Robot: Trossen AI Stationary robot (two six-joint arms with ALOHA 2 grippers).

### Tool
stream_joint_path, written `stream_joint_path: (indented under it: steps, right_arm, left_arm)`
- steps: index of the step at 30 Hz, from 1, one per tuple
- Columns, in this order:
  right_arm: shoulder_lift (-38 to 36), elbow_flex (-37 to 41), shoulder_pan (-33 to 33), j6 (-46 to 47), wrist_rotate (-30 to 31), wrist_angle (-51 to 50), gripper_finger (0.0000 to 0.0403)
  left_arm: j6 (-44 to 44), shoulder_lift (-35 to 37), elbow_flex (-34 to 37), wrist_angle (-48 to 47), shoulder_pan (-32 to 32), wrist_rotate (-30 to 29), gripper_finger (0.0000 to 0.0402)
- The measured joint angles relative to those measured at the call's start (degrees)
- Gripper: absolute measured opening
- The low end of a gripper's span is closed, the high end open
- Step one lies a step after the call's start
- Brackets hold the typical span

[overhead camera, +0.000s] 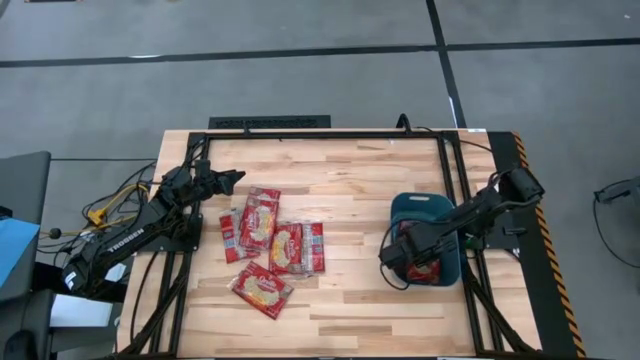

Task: Sort popcorn bags into baskets
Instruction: Adjust the popcorn bag in the blue bin, then adjust the blue bin

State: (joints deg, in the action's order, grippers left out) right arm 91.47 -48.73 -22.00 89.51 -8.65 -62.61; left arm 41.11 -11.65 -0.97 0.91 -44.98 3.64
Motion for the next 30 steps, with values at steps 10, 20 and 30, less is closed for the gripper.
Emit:
stream_joint_path:
  steps: [10,20,30]
  right_arm:
    - [-7.98,-0.18,0.02,4.02,14.94,0.75,0.0065]
    - [-15.63,-0.26,1.83,-7.3,26.62,12.44,0.0064]
    - [-4.93,-10.74,11.57,-31.61,19.76,16.48,0.0011]
  left_arm:
    - [0.78,0.01,0.0,0.0,-0.01,0.02,0.0291]
    - [3.03,0.01,0.0,0.09,0.01,0.92,0.0291]
    - [4.3,0.01,0.0,0.08,-0.02,0.77,0.0291]
